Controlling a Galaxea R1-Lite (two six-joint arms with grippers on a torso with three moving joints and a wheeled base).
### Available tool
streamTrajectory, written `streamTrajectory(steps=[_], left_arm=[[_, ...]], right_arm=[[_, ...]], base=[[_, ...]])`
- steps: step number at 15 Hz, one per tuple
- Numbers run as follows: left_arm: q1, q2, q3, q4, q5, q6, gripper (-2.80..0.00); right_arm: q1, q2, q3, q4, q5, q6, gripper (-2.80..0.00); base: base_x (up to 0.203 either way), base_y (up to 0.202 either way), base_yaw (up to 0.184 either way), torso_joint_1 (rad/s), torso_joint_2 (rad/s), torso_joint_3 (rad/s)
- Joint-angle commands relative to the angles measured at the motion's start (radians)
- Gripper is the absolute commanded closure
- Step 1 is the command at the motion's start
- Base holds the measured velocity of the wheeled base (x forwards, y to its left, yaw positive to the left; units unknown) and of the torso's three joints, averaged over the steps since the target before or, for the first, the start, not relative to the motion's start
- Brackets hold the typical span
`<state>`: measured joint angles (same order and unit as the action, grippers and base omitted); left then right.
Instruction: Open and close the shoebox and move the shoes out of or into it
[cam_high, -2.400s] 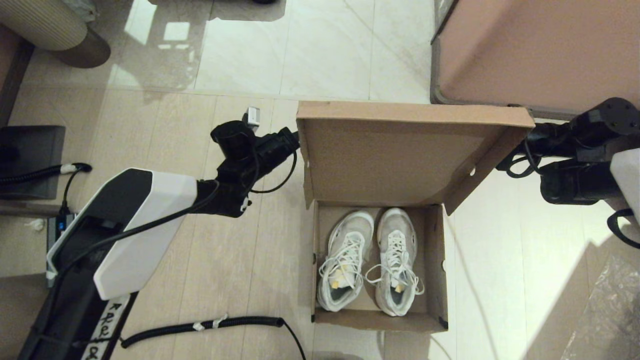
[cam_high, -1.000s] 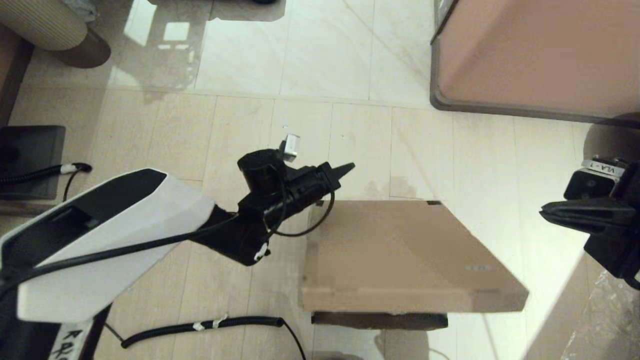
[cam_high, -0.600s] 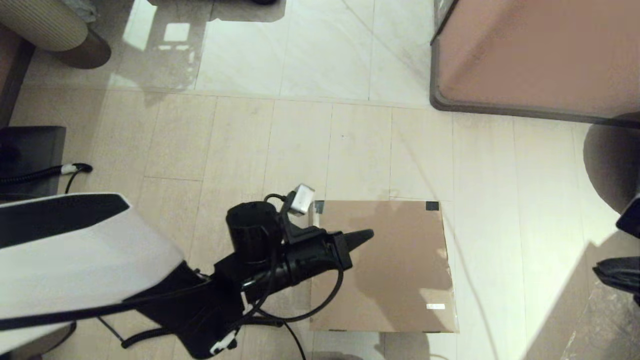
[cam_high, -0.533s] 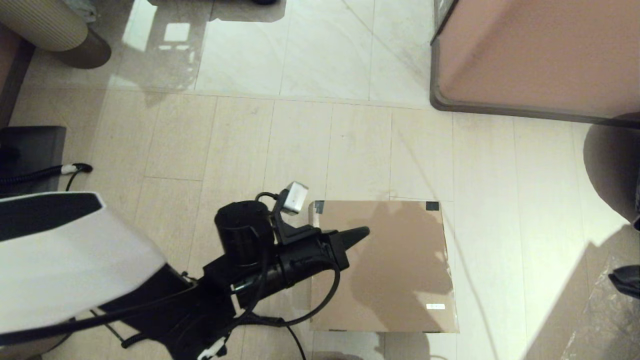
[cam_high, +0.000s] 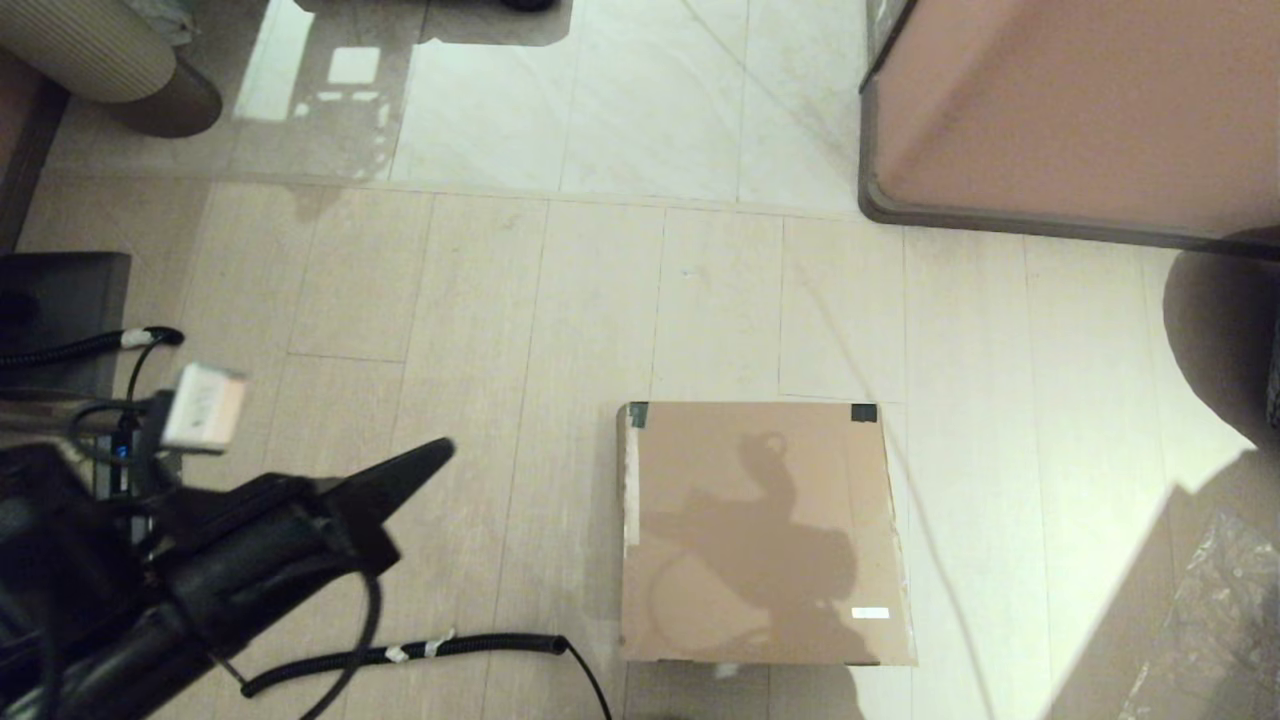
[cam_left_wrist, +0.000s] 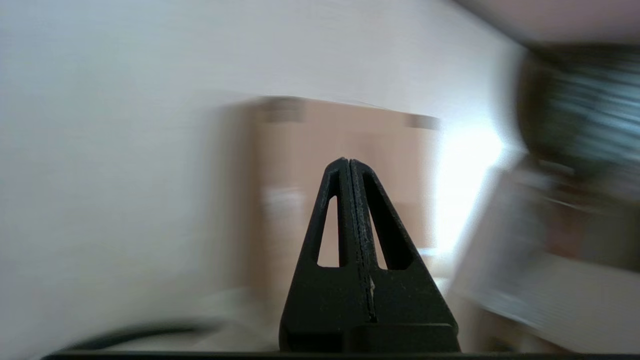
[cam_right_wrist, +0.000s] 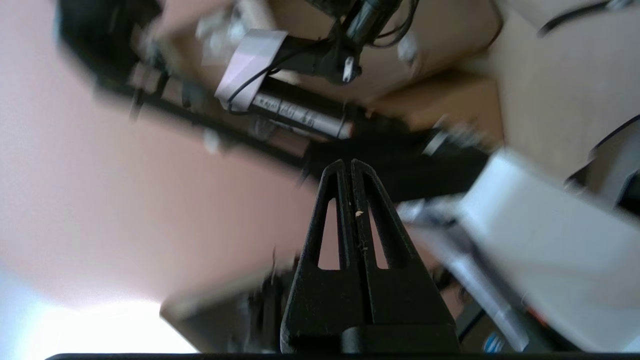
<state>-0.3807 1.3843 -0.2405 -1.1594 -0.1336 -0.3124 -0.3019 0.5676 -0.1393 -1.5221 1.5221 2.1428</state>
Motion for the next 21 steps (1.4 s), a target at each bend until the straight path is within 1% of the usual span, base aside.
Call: streamTrajectory(steps=[1, 2, 3, 4, 5, 7, 9, 10, 11, 12, 14, 15, 17, 18, 21], left_arm=[[0.179, -0.283, 0.147, 0.024, -0.002, 0.046, 0.0], [0.23, -0.374, 0.179, 0.072, -0.006, 0.071, 0.0], [0.256, -0.473, 0.196, 0.152, -0.013, 0.095, 0.0], [0.272, -0.585, 0.206, 0.271, -0.024, 0.133, 0.0], [0.282, -0.703, 0.208, 0.418, -0.033, 0.182, 0.0], [0.3, -0.955, 0.197, 0.745, -0.034, 0.274, 0.0], [0.333, -1.177, 0.171, 1.088, -0.004, 0.348, 0.0], [0.345, -1.28, 0.165, 1.188, 0.022, 0.372, 0.0], [0.352, -1.351, 0.162, 1.237, 0.042, 0.388, 0.0], [0.359, -1.393, 0.159, 1.287, 0.065, 0.406, 0.0], [0.374, -1.386, 0.153, 1.382, 0.111, 0.415, 0.0], [0.376, -1.384, 0.152, 1.385, 0.115, 0.406, 0.0], [0.376, -1.385, 0.153, 1.385, 0.114, 0.408, 0.0], [0.376, -1.385, 0.152, 1.385, 0.117, 0.402, 0.0], [0.376, -1.384, 0.152, 1.385, 0.115, 0.4, 0.0]], right_arm=[[0.141, -0.025, -0.026, -0.008, 0.008, 0.04, 0.0], [0.213, -0.002, -0.023, -0.008, 0.008, 0.049, 0.0], [0.272, 0.015, 0.006, -0.008, 0.008, 0.055, 0.0], [0.302, 0.022, 0.066, -0.008, 0.008, 0.057, 0.0], [0.316, 0.023, 0.12, -0.008, 0.008, 0.057, 0.0], [0.323, 0.025, 0.139, -0.008, 0.008, 0.061, 0.0], [0.323, 0.017, 0.139, -0.008, -0.001, 0.059, 0.0], [0.32, 0.015, 0.139, -0.008, -0.016, 0.053, 0.0], [0.301, 0.015, 0.139, -0.008, -0.032, 0.044, 0.0], [0.275, 0.016, 0.138, -0.008, -0.062, 0.003, 0.0], [0.258, 0.022, 0.139, 0.001, -0.186, -0.123, 0.0], [0.25, 0.024, 0.139, 0.016, -0.237, -0.193, 0.0], [0.245, 0.022, 0.139, 0.105, -0.358, -0.335, 0.0], [0.245, 0.021, 0.139, 0.181, -0.429, -0.44, 0.0], [0.264, 0.018, 0.139, 0.519, -0.706, -0.904, 0.0]], base=[[0.0, 0.0, 0.0, 0.0, 0.0, 0.0], [0.0, 0.0, 0.0, 0.0, 0.0, 0.0], [0.0, 0.0, 0.0, 0.0, 0.0, 0.0], [0.0, 0.0, 0.0, 0.0, 0.0, 0.0], [0.0, 0.0, 0.0, 0.0, 0.0, 0.0], [0.0, 0.0, 0.0, 0.0, 0.0, 0.0], [0.0, 0.0, 0.0, 0.0, 0.0, 0.0], [0.0, 0.0, 0.0, 0.0, 0.0, 0.0], [0.0, 0.0, 0.0, 0.0, 0.0, 0.0], [0.0, 0.0, 0.0, 0.0, 0.0, 0.0], [0.0, 0.0, 0.0, 0.0, 0.0, 0.0], [0.0, 0.0, 0.0, 0.0, 0.0, 0.0], [0.0, 0.0, 0.0, 0.0, 0.0, 0.0], [0.0, 0.0, 0.0, 0.0, 0.0, 0.0], [0.0, 0.0, 0.0, 0.0, 0.0, 0.0]])
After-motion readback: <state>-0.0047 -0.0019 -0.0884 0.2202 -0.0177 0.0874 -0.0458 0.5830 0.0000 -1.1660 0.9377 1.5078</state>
